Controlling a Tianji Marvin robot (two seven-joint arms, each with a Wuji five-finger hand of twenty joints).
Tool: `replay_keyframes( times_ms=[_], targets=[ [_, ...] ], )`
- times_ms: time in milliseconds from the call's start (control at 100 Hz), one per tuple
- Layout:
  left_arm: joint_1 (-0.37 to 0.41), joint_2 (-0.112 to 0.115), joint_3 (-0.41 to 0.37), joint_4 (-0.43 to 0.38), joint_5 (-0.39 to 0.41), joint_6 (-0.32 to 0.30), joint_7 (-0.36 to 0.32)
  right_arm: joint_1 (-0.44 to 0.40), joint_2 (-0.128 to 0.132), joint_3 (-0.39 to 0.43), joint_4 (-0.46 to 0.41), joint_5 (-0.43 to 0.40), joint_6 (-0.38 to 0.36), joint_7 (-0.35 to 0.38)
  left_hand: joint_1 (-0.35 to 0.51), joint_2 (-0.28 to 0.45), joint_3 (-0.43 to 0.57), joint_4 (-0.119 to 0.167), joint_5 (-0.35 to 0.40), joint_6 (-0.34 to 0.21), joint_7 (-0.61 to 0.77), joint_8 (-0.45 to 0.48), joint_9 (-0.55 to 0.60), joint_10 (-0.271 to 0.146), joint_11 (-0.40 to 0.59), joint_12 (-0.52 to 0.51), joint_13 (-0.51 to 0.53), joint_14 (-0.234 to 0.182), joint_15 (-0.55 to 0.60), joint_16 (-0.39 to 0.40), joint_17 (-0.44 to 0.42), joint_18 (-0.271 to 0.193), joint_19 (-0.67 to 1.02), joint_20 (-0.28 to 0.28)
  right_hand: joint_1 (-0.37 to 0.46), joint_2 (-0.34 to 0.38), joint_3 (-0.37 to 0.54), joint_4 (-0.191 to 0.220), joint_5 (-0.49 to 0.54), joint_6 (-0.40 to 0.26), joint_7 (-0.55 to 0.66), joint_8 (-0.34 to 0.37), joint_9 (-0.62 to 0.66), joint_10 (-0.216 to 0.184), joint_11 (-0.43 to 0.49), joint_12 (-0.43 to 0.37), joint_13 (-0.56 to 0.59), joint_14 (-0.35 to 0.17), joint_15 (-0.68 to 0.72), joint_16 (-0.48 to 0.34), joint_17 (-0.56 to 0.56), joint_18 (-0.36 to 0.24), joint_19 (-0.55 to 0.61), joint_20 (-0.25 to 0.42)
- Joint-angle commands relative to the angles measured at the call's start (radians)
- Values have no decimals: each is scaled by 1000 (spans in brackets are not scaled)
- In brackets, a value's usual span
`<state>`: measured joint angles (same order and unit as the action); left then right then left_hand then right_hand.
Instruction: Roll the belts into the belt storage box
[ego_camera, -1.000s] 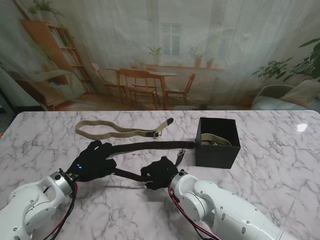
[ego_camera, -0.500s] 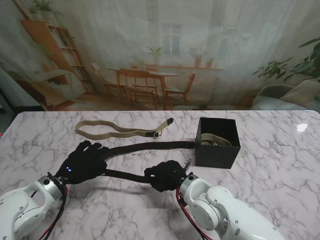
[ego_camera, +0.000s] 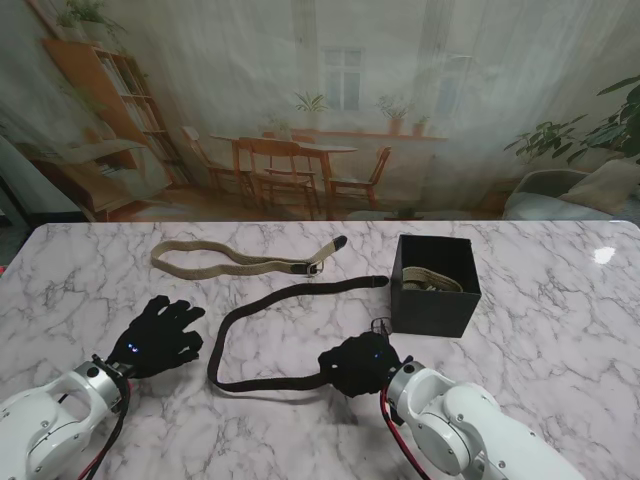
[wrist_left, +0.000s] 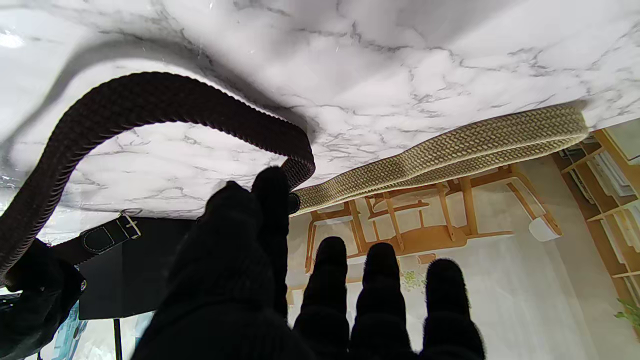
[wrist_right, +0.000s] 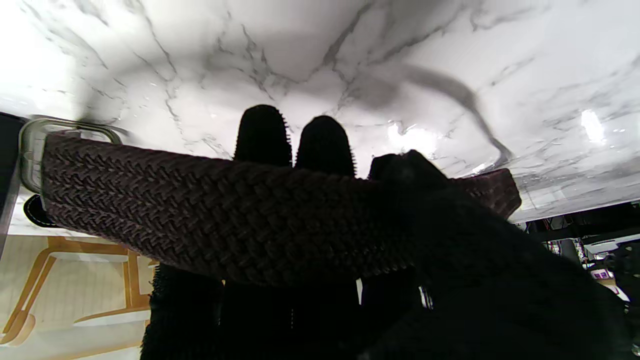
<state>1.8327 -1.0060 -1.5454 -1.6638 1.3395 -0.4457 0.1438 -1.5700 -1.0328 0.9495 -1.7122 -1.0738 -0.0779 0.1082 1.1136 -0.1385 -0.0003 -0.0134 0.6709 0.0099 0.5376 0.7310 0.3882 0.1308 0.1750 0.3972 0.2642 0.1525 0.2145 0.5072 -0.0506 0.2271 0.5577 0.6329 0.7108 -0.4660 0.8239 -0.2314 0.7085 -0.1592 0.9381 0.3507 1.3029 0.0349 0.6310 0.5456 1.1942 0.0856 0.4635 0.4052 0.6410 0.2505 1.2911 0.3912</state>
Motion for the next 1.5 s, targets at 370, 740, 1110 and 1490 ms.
replay_keyframes(
  times_ms=[370, 740, 1110, 1490],
  targets=[
    [-37, 9, -16, 9, -9, -70, -109, -70, 6, 70, -35, -43, -33, -19, 135, 46, 317, 37, -268, -139, -448, -387, -193, -19, -115, -238, 10, 27, -81, -133, 49, 49, -146, -111, 61, 35, 49, 0, 60, -63, 55, 37, 43, -22, -13, 4, 28, -24, 19, 19, -1, -9, 13, 20],
    [-114, 26, 60, 86, -3, -69, -220, -56, 4, 64, -28, -35, -28, -27, -112, -142, 270, 76, -429, -73, -543, -500, -306, 6, -210, -368, -87, -42, -90, -237, 76, -229, -172, -250, 65, 41, 44, 1, 53, -65, 55, 44, 38, -24, -14, 11, 23, -25, 11, 21, -7, -9, 6, 21],
    [-217, 28, 175, 135, -61, -87, -252, -60, 1, 69, -27, -29, -28, -46, -69, -123, 205, 28, -312, -123, -434, -406, -284, -59, -187, -329, -87, -94, -50, -252, 46, -269, -28, -300, 66, 46, 38, 1, 47, -64, 55, 46, 33, -27, -14, 15, 20, -26, 7, 22, -12, -8, 0, 21],
    [-280, 36, 257, 202, -48, -15, -296, -91, 0, 98, -46, -39, -42, -61, -19, -116, 43, 6, 73, -161, -62, -162, -208, -101, -45, -249, -55, -96, -46, -215, 58, -261, 36, -228, 68, 48, 38, 2, 46, -64, 55, 45, 32, -25, -6, 20, 24, -23, 9, 25, -13, -5, 1, 24]
  ],
)
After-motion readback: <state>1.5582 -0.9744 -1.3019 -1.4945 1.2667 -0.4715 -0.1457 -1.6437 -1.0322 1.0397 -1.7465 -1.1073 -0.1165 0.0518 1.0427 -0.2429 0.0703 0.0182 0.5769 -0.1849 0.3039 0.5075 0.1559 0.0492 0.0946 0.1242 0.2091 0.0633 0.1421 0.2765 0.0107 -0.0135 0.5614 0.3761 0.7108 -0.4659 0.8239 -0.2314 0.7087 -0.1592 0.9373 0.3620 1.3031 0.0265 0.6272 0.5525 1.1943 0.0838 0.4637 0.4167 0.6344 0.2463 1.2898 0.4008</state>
